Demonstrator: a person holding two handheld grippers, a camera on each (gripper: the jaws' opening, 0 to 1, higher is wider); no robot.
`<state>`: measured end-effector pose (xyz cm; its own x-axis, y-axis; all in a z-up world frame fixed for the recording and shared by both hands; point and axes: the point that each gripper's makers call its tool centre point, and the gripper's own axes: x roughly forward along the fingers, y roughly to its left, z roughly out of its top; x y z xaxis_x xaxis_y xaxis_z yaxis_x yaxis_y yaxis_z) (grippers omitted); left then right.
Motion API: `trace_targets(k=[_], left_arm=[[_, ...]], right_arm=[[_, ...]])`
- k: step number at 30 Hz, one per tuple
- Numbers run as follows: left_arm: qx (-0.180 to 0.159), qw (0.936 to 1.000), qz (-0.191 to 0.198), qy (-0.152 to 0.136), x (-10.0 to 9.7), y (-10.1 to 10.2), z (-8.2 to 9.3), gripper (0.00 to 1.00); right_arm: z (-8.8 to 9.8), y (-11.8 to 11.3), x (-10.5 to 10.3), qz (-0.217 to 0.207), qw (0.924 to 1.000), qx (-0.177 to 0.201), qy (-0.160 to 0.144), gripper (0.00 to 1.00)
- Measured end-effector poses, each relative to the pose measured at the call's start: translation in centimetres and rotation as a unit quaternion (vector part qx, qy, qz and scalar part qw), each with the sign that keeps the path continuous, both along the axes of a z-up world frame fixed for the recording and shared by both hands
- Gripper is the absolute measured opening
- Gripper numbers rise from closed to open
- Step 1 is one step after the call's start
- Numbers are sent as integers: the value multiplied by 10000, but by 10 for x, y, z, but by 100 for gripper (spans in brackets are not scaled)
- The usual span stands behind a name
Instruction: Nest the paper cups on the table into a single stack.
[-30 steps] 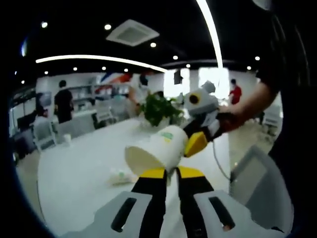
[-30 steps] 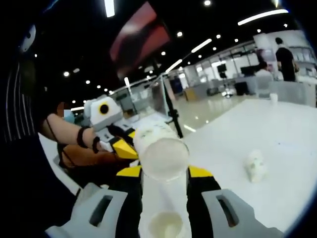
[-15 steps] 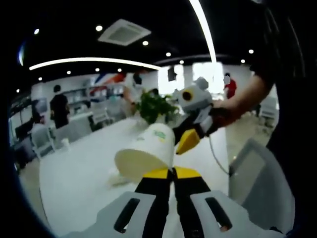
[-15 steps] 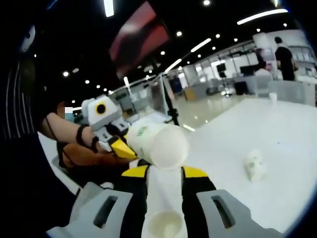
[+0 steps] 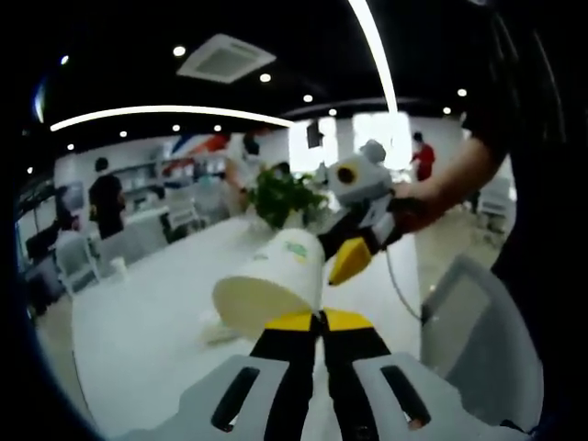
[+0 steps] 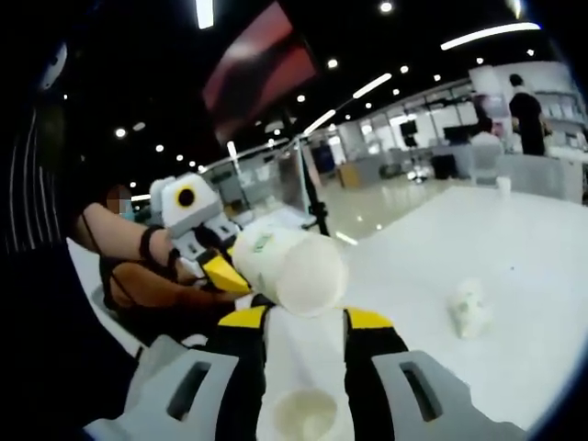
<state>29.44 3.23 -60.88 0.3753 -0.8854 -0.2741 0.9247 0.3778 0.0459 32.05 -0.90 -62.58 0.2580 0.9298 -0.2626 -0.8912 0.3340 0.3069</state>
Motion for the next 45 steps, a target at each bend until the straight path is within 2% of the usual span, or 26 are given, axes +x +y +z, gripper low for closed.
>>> trace_targets(k=[16,19,22,24,26,28,32,38,45], left_arm=[[261,9993,-266,-3,-9,-5,2,0],[280,9991,-317,6,-10,-7,3,0],[339,9987,-384,17,-11,-9,3,0],[390,9983,-434,0,-12,-10,3,0],[432,9979,-478,26,-13,-11,2,0],[463,9976,-504,32,-13,-12,2,0],[530,9969,-574,42,-14,-13,1,0],[630,9959,-648,58,-16,-16,0,0],[825,9938,-738,137,-16,-17,-4,0]], right_arm=[[7,-3,-6,-6,9994,-86,-345,45],[8,-3,-7,17,9989,-118,-457,50],[8,-2,-10,101,9974,-226,-670,60],[8,-1,-10,122,9953,-338,-897,71],[8,-1,-6,22,9921,-429,-1180,88],[8,-1,-6,10,9900,-517,-1314,96],[12,-2,-6,-14,9897,-463,-1352,100],[10,-4,-6,28,9879,-565,-1445,100],[9,-7,-5,-20,9888,-548,-1390,100]])
